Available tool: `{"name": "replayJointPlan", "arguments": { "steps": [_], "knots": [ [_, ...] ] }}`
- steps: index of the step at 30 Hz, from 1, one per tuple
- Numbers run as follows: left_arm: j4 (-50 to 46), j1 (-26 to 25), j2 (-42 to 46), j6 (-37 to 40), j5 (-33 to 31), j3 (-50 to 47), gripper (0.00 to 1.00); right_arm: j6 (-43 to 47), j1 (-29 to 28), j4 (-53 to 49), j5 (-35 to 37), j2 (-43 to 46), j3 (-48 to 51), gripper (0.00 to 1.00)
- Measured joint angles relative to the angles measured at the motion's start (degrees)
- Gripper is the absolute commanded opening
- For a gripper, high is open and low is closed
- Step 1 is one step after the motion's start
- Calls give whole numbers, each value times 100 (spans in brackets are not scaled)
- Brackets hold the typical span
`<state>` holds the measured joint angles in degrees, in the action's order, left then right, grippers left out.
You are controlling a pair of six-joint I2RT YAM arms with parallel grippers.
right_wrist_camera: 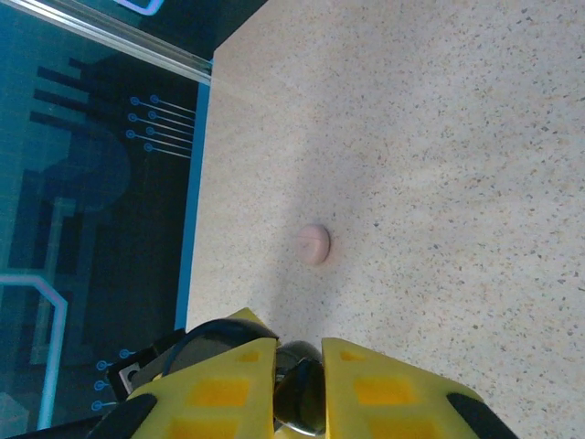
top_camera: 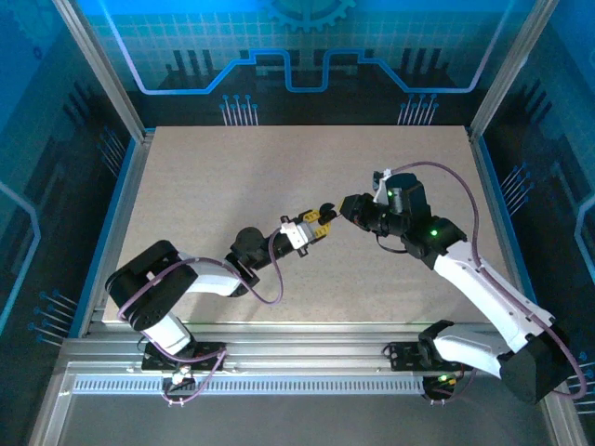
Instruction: Insert wireless bluetooth earbuds into charging case
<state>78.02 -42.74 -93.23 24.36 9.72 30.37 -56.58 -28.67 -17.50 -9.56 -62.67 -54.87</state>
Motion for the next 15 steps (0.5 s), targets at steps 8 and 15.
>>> {"name": "replayJointPlan", "arguments": {
  "steps": [8,15],
  "knots": [
    [37,-35,-7,-22,-162,61,25,-83,-144,201,166,74,68,18],
    [61,-59,-37,-22,-258,101,25,-109,-184,258,205,76,68,18]
  ]
}}
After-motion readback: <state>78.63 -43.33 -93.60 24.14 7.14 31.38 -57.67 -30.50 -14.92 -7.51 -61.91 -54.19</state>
